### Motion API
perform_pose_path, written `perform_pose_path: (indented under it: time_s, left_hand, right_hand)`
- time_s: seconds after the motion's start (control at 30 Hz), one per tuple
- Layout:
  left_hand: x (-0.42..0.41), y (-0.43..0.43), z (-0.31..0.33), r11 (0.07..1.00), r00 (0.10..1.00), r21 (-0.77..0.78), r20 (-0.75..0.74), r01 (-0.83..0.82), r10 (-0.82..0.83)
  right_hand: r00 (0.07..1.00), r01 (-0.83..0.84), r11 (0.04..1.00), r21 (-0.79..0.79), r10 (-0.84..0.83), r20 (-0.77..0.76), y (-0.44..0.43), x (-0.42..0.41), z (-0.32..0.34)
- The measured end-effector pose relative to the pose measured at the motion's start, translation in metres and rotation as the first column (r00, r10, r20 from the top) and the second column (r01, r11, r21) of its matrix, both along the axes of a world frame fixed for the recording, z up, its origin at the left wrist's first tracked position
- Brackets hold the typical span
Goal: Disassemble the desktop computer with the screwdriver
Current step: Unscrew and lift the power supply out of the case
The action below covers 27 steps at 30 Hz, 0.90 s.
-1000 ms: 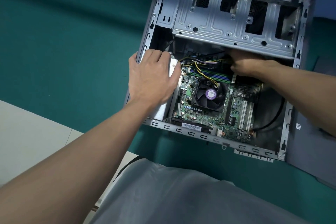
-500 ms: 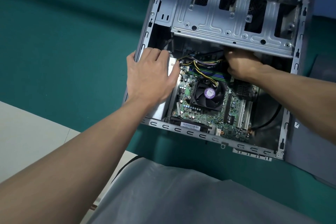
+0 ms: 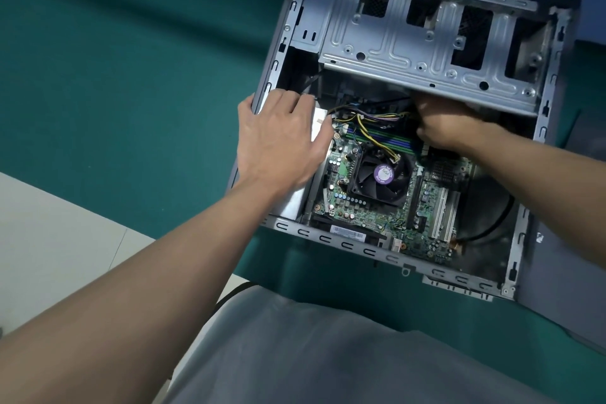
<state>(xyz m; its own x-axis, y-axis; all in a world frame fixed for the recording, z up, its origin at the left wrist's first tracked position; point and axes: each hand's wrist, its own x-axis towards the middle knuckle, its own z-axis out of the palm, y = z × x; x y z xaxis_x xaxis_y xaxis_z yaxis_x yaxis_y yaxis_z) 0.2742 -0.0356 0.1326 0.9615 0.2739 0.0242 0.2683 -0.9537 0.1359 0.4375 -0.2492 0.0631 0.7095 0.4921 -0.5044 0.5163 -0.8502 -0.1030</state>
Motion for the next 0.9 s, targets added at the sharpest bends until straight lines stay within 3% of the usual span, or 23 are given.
perform_pose_path:
  time_s: [0.23,0.43,0.57,0.73,0.83,0.9]
  left_hand:
    - [0.001,-0.003,0.0,1.0,1.0,0.002,0.013,-0.008,0.008]
    - [0.002,-0.002,0.0,1.0,1.0,0.007,0.02,-0.013,0.013]
    - [0.0,-0.002,-0.001,1.0,1.0,0.018,0.023,-0.009,0.008]
    - [0.002,-0.001,-0.001,1.0,1.0,0.019,0.01,-0.012,0.012]
    - [0.001,-0.002,-0.001,1.0,1.0,0.026,0.004,-0.013,0.013]
    - [0.0,-0.002,-0.001,1.0,1.0,0.023,-0.001,-0.016,0.016]
  right_hand:
    - [0.993,0.034,0.998,0.048,-0.039,0.113,0.002,-0.004,-0.002]
    - [0.996,-0.005,0.999,-0.041,0.002,-0.084,-0.004,0.011,-0.003]
    - [0.988,-0.107,0.994,0.005,0.105,0.112,-0.002,-0.001,-0.001]
    - [0.994,-0.035,0.998,-0.06,0.028,-0.108,-0.003,0.011,0.002]
    - [0.984,-0.141,0.987,-0.071,0.148,0.104,-0.001,0.0,0.002]
    - [0.97,-0.189,0.98,-0.061,0.196,0.144,0.003,-0.003,0.003]
